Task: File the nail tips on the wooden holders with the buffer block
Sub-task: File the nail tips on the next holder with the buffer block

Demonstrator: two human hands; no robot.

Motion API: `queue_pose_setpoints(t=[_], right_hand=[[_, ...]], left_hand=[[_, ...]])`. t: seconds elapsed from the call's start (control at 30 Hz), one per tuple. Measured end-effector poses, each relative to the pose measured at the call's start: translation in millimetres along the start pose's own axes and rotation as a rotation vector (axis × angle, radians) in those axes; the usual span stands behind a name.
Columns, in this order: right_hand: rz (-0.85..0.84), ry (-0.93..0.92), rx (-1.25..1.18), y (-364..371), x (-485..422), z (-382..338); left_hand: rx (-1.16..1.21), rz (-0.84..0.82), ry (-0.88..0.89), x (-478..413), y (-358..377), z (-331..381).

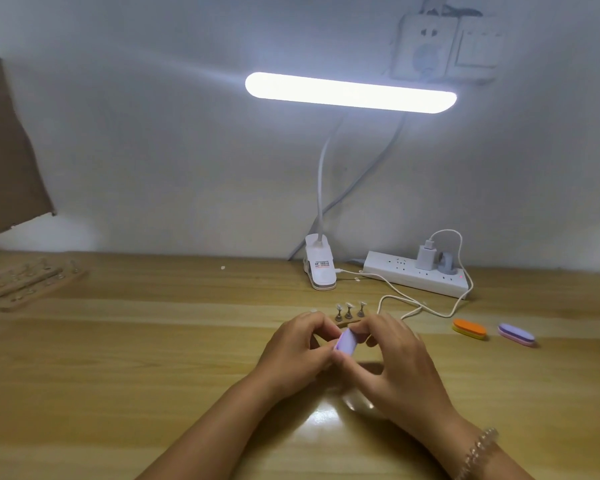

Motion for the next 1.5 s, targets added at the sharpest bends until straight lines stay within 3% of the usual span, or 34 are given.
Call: queue_pose_setpoints(t=[0.17,0.3,0.43,0.57,0.7,0.83,1.0,1.13,1.3,1.43,1.5], right_hand=[[0.035,0.124,-0.03,-3.8,-5.2,18.2],[0.02,0.025,-0.076,-1.7,-1.9,4.4],[0.037,0.143,-0.153,-4.0,-6.5,18.9],[0.001,0.066,-0.112,-0.4,-2.8,9.1],[0.032,0.159,-0.127,-4.3,-5.0,20.9],[0.006,0.025,-0.095,-0.9,-0.8,2.6],[0.028,0.155,-0.148,-3.7,-5.0,23.2],[-0.001,0.031,-0.151,-0.3,-0.3,2.0],[0.069,0.164,-0.15,-5.3,-5.7,25.1],[0.013,0.033,-0.062,0.5,-1.5,9.7],[0.016,0.059,-0.104,-0.4,-3.5,12.8]], left_hand=[[-0.012,-0.006,0.02,-1.4,0.5,0.5],[-0.006,-0.016,0.045,-0.9,0.3,2.0],[0.012,-0.01,0.042,-0.4,-0.7,5.6],[0.043,-0.014,0.041,0.8,-2.8,7.0],[0.026,-0.026,0.03,-0.5,-0.8,5.4],[0.03,-0.042,0.042,1.1,0.1,6.8],[0.003,-0.033,0.019,-0.4,-0.1,3.2],[0.037,-0.034,0.014,0.6,0.1,3.6],[0.004,-0.002,0.038,-1.6,0.2,3.6],[0.005,0.004,0.014,-0.3,-0.9,6.9],[0.016,0.007,0.002,-1.3,-1.1,5.3]])
Point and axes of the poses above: each hand's wrist, its own x-axis away from the middle knuckle, its own y-axis out of the palm, z = x × y, the point moved 8 cm from there along -x, towards the middle knuckle, and after that the axes turned 4 degrees about -x, right-handed, at the moved point
